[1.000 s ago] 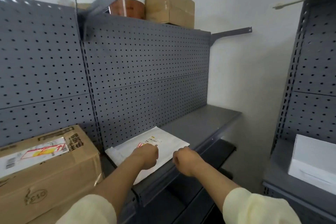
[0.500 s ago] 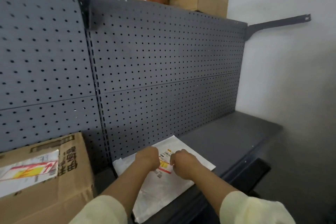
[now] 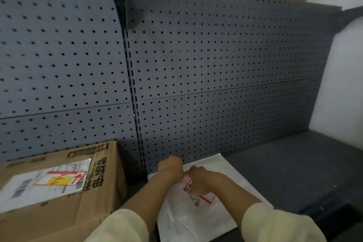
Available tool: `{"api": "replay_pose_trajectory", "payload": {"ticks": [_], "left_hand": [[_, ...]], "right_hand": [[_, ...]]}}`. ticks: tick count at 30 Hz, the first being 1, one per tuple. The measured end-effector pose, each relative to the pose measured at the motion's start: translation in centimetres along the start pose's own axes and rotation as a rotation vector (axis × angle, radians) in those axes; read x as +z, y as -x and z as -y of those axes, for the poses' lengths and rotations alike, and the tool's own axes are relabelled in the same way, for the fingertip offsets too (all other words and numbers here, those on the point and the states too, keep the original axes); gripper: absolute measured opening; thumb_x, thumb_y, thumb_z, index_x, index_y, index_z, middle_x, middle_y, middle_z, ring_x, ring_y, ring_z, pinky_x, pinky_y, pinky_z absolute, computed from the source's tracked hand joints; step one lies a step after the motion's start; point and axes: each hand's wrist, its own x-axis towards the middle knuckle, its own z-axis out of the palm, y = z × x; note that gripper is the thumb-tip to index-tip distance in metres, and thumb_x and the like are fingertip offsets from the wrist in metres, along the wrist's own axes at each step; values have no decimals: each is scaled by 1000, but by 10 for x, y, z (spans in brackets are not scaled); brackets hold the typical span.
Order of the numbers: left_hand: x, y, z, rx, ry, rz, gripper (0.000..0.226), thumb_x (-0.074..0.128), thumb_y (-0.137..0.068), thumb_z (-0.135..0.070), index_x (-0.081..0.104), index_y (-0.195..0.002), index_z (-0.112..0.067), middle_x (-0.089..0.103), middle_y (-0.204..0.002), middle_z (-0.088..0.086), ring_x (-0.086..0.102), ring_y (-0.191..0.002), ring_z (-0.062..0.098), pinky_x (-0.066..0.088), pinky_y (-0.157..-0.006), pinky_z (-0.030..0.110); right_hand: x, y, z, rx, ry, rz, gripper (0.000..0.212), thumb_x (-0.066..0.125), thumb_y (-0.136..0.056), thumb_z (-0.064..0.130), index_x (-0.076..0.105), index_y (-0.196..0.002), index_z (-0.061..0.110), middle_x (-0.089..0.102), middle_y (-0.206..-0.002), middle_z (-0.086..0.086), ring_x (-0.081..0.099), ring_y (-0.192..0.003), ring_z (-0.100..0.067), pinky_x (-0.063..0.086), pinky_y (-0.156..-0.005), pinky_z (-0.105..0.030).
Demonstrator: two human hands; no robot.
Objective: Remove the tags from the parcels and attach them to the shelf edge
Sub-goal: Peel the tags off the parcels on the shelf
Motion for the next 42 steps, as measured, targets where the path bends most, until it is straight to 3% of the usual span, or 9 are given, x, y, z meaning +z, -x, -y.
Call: {"api": "replay_pose_trajectory", "payload": {"ticks": [3, 6, 12, 17, 20, 23, 27, 37, 42], "left_hand": [[-3, -1, 7, -24, 12, -11, 20, 43, -95, -8, 61, -105, -8, 62, -112, 11, 63, -106, 27, 52, -84, 35], [-6, 4, 9, -31, 48, -39, 28, 44, -96, -11, 54, -121, -7, 58, -124, 13, 59, -111, 28, 50, -88, 36], [-14, 22, 15, -44, 85, -42, 49, 44, -97, -14, 35, -144, -7, 53, -135, 14, 56, -118, 30, 50, -94, 38], [-21, 35, 18, -16, 115, 3, 46, 45, -96, -15, 39, -141, -7, 51, -137, 14, 55, -119, 30, 50, -96, 37], [-28, 47, 19, 4, 117, -5, 43, 47, -97, -17, 43, -138, -9, 51, -137, 14, 54, -120, 30, 48, -96, 36], [-39, 61, 18, 3, 87, -63, 43, 48, -96, -21, 46, -138, -12, 52, -138, 12, 54, -121, 29, 48, -98, 38], [-57, 83, 16, -13, 12, -141, 36, 46, -96, -20, 52, -131, -13, 56, -132, 11, 58, -116, 30, 49, -94, 39], [-93, 160, 72, -144, 46, -421, 27, 42, -95, -15, 64, -111, -11, 68, -109, 11, 65, -96, 31, 52, -74, 35], [-95, 220, 143, -193, 134, -510, 29, 42, -94, -16, 64, -112, -17, 68, -110, 5, 63, -92, 26, 50, -71, 33]], "right_hand": [[-7, -4, -5, -36, 118, 105, 70, 71, -81, 20, 37, -141, 30, 31, -139, -10, 35, -128, -30, 40, -105, -42], [-4, -9, -11, -56, 79, 73, 66, 74, -74, 10, 49, -132, 29, 35, -133, -10, 43, -121, -27, 46, -99, -39], [-9, -1, -18, -37, 26, 41, 52, 83, -67, 11, 60, -113, 17, 48, -116, -4, 56, -100, -20, 51, -84, -32], [-25, 19, -27, -33, -47, 9, 24, 78, -73, 16, 62, -92, 16, 64, -112, -8, 60, -98, -21, 53, -85, -34], [-46, 43, -38, -55, -203, -121, 14, 67, -83, 13, 56, -79, 21, 62, -97, -4, 60, -88, -18, 51, -73, -29], [-57, 63, -41, -64, -464, -237, 17, 56, -91, 6, 53, -102, 17, 55, -110, -6, 56, -77, -15, 47, -55, -21], [-48, 68, -24, -73, -560, -362, 27, 46, -96, 5, 58, -118, 16, 51, -128, -8, 61, -71, -17, 52, -62, -26], [-53, 76, 76, -229, -539, -849, 18, 53, -94, 8, 70, -100, 10, 62, -108, -12, 58, -94, -25, 41, -77, -26], [-58, 86, 162, -397, -496, -1063, 14, 54, -93, 18, 68, -95, 17, 62, -97, -6, 57, -87, -27, 49, -78, -44]]}}
